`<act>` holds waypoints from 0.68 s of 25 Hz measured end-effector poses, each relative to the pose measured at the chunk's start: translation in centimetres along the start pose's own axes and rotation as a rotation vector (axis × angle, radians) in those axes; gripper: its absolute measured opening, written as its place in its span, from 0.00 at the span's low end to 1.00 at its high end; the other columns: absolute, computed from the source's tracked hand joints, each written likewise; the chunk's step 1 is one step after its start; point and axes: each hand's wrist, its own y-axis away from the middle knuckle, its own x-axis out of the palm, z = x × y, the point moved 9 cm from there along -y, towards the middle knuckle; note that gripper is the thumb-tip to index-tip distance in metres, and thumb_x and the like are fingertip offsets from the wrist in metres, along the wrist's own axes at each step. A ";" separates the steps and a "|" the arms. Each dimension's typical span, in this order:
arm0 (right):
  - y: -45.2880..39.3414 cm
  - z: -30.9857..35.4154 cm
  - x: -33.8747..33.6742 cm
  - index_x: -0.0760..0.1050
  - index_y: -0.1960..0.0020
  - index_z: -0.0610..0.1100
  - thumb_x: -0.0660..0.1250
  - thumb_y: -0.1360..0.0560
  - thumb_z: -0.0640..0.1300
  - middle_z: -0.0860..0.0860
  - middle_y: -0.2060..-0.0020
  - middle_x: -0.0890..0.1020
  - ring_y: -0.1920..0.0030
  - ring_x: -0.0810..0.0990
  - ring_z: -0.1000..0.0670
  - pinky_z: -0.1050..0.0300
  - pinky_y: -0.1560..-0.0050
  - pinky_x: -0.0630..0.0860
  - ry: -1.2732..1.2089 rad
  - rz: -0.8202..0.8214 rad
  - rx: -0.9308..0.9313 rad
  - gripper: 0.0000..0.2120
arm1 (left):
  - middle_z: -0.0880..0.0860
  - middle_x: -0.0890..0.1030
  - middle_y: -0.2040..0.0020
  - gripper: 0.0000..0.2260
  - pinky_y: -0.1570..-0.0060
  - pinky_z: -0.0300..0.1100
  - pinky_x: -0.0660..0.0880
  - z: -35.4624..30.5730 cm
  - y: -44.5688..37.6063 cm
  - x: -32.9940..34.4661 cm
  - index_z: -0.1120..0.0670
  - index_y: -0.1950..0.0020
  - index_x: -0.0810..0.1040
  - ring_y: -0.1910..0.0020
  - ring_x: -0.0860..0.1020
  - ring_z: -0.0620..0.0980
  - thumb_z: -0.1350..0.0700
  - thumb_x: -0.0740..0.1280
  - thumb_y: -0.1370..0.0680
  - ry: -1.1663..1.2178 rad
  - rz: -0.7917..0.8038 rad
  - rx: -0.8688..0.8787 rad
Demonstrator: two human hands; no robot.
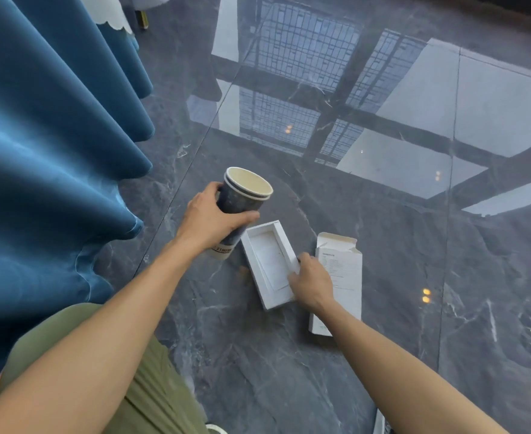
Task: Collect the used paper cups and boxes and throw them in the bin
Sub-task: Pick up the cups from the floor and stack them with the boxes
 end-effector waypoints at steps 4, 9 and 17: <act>1.5 -3.3 -5.1 0.76 0.43 0.46 0.65 0.23 0.47 0.51 0.52 0.83 0.52 0.82 0.46 0.45 0.50 0.80 -0.302 -0.155 0.108 0.11 | 0.48 0.80 0.40 0.32 0.40 0.52 0.77 -0.5 -0.6 1.9 0.48 0.37 0.74 0.39 0.79 0.52 0.36 0.78 0.34 0.087 0.012 -0.015; 4.1 -8.8 -8.3 0.75 0.40 0.51 0.64 0.22 0.48 0.54 0.48 0.82 0.50 0.81 0.48 0.49 0.51 0.78 -0.410 -0.304 0.233 0.11 | 0.51 0.79 0.36 0.35 0.38 0.55 0.77 -1.2 -0.3 7.6 0.47 0.34 0.73 0.38 0.79 0.52 0.34 0.78 0.35 0.080 0.133 0.011; 7.0 -16.2 -3.2 0.72 0.39 0.45 0.65 0.23 0.49 0.48 0.45 0.77 0.47 0.79 0.44 0.44 0.45 0.79 -0.267 -0.086 0.414 0.15 | 0.48 0.84 0.41 0.38 0.40 0.52 0.80 1.7 1.3 17.4 0.49 0.36 0.78 0.43 0.83 0.49 0.31 0.78 0.40 0.147 0.462 -0.150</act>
